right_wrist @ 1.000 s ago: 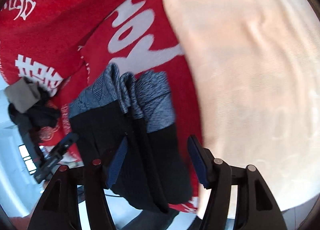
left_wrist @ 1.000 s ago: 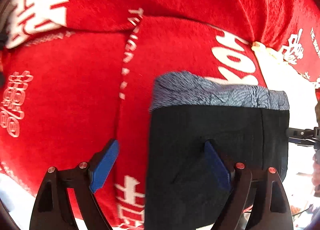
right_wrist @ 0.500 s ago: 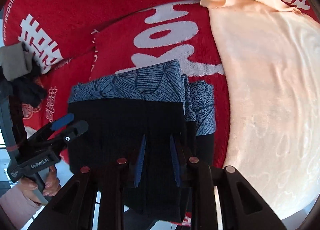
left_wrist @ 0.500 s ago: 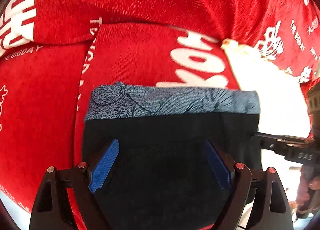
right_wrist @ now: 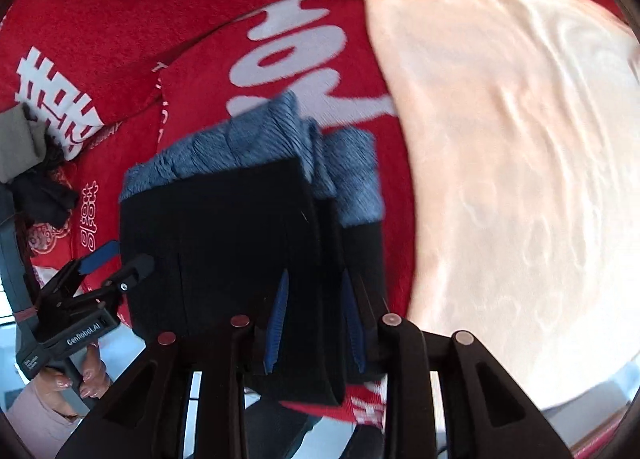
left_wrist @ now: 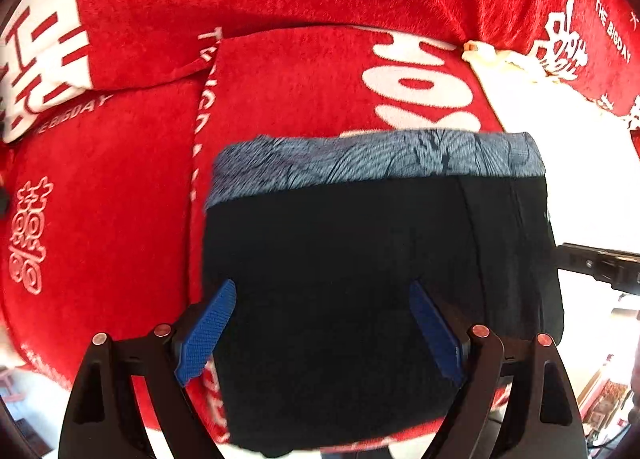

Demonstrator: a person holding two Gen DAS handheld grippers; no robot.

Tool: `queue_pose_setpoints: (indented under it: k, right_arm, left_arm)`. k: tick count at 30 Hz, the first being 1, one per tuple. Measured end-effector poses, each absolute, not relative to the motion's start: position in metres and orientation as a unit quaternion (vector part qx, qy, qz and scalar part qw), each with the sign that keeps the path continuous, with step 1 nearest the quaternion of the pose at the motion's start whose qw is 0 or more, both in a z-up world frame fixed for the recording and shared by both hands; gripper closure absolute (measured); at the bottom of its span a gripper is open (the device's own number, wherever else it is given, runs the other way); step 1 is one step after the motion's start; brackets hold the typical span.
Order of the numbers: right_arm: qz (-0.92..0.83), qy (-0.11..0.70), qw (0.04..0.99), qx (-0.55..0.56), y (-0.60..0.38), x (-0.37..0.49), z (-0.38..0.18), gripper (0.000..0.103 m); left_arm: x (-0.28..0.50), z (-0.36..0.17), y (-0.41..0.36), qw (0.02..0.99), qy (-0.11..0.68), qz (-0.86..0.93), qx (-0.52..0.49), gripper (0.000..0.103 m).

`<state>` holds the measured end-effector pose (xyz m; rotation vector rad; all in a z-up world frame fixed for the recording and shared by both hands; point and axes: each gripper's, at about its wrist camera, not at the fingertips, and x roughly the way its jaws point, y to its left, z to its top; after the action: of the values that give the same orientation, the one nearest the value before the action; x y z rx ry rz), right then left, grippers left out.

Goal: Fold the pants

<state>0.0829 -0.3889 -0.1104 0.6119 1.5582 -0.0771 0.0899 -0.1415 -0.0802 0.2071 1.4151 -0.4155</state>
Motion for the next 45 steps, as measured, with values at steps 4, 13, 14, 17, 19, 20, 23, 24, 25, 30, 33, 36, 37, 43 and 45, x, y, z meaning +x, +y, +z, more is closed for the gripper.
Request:
queue_pose_setpoints:
  k: [4, 13, 14, 17, 19, 20, 23, 24, 25, 30, 33, 36, 37, 43, 45]
  right_arm:
    - [-0.053, 0.708, 0.653, 0.264, -0.389, 0.058, -0.097, 0.061]
    - [-0.068, 0.722, 0.638, 0.260, -0.364, 0.029, -0.061, 0.037]
    - [-0.068, 0.722, 0.637, 0.260, -0.361, 0.028, -0.057, 0.037]
    - [-0.068, 0.722, 0.638, 0.260, -0.351, 0.026, -0.047, 0.033]
    - [-0.065, 0.720, 0.641, 0.257, -0.345, 0.026, -0.039, 0.030]
    - [-0.064, 0.719, 0.643, 0.256, -0.342, 0.026, -0.037, 0.030]
    - [-0.059, 0.719, 0.647, 0.247, -0.331, 0.030, -0.028, 0.027]
    - [-0.058, 0.718, 0.649, 0.244, -0.328, 0.031, -0.026, 0.027]
    - [-0.058, 0.718, 0.650, 0.243, -0.325, 0.032, -0.022, 0.027]
    - [-0.049, 0.708, 0.664, 0.235, -0.313, 0.041, -0.007, 0.027]
    - [-0.049, 0.699, 0.676, 0.227, -0.307, 0.045, 0.003, 0.022]
    - [-0.054, 0.692, 0.686, 0.218, -0.304, 0.048, 0.009, 0.016]
    - [-0.057, 0.689, 0.691, 0.214, -0.303, 0.049, 0.011, 0.011]
    - [-0.080, 0.680, 0.707, 0.175, -0.299, 0.051, 0.020, 0.000]
    - [-0.081, 0.685, 0.703, 0.174, -0.298, 0.052, 0.019, 0.000]
  left_arm:
    - [0.080, -0.067, -0.136, 0.727, 0.656, -0.182, 0.092, 0.014]
    - [0.060, -0.030, -0.129, 0.718, 0.666, -0.177, 0.094, 0.014]
    - [0.058, -0.025, -0.127, 0.717, 0.667, -0.178, 0.094, 0.014]
    - [0.055, -0.015, -0.121, 0.717, 0.667, -0.177, 0.096, 0.014]
    - [0.053, -0.010, -0.116, 0.716, 0.669, -0.172, 0.097, 0.014]
    - [0.053, -0.008, -0.113, 0.716, 0.671, -0.168, 0.096, 0.014]
    - [0.050, -0.003, -0.108, 0.714, 0.674, -0.165, 0.096, 0.014]
    - [0.049, -0.002, -0.106, 0.714, 0.674, -0.164, 0.096, 0.014]
    - [0.047, -0.001, -0.105, 0.713, 0.675, -0.164, 0.097, 0.014]
    - [0.041, 0.008, -0.101, 0.714, 0.674, -0.163, 0.095, 0.012]
    - [0.039, 0.012, -0.100, 0.717, 0.671, -0.160, 0.097, 0.000]
    - [0.038, 0.014, -0.102, 0.715, 0.671, -0.164, 0.102, 0.000]
    - [0.038, 0.015, -0.102, 0.716, 0.671, -0.163, 0.105, 0.000]
    - [0.038, 0.022, -0.101, 0.720, 0.669, -0.153, 0.102, 0.000]
    - [0.039, 0.023, -0.101, 0.722, 0.668, -0.149, 0.101, 0.000]
